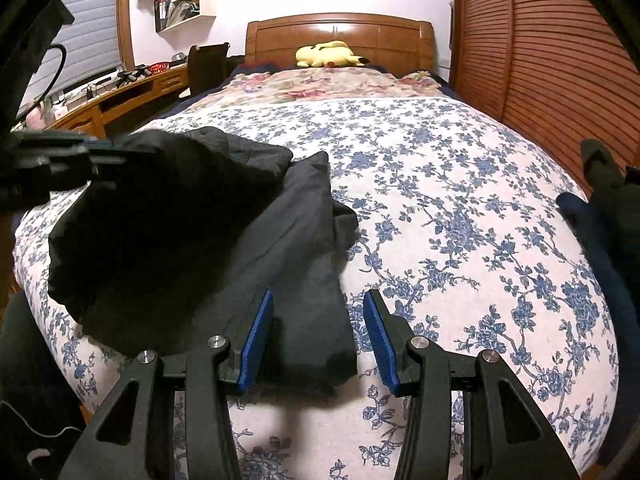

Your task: Fold large clothes

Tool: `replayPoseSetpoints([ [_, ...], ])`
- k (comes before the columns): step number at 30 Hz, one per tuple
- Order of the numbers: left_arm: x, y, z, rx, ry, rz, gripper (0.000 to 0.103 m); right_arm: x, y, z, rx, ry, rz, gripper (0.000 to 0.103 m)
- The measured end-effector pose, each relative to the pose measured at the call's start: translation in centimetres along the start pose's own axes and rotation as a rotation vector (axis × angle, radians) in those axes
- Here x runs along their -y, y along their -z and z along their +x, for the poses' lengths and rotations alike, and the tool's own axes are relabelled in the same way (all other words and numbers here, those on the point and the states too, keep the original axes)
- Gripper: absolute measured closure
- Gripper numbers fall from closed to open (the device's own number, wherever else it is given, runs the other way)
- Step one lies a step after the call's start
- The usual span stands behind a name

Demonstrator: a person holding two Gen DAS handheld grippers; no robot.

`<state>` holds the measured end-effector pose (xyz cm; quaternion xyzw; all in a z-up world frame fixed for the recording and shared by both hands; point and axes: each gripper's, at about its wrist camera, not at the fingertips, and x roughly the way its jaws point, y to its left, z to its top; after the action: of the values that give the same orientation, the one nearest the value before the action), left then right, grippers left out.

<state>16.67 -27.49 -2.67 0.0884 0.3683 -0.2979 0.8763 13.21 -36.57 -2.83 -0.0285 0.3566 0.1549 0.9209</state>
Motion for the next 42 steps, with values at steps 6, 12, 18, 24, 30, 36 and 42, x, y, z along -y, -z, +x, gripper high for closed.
replayPoseSetpoints([
  [6, -0.5, -0.1, -1.6, 0.003, -0.010, -0.018, 0.094, -0.6, -1.0, 0.2, 0.015, -0.012, -0.009, 0.055],
  [12, -2.1, -0.1, -4.7, 0.054, -0.010, -0.039, 0.081, -0.8, -2.2, 0.2, 0.047, -0.012, -0.005, 0.055],
  [18, -4.3, 1.2, -7.0, 0.082, -0.064, -0.030, 0.072, -2.0, -3.1, -0.4, 0.092, -0.030, -0.027, 0.055],
  [24, -7.6, 4.0, -7.1, 0.052, -0.122, -0.065, 0.070, -2.8, -4.2, -0.4, 0.139, -0.022, -0.040, 0.055],
  [30, -9.7, 6.6, -6.6, 0.026, -0.163, -0.093, 0.068, -2.7, -4.4, -0.7, 0.182, -0.021, -0.029, 0.055],
  [36, -11.2, 8.8, -6.3, 0.009, -0.199, -0.116, 0.068, -2.8, -4.3, -1.4, 0.220, -0.048, -0.006, 0.055],
  [42, -12.5, 10.5, -5.8, -0.010, -0.210, -0.154, 0.067, -3.5, -3.8, -0.4, 0.199, -0.102, -0.004, 0.055],
])
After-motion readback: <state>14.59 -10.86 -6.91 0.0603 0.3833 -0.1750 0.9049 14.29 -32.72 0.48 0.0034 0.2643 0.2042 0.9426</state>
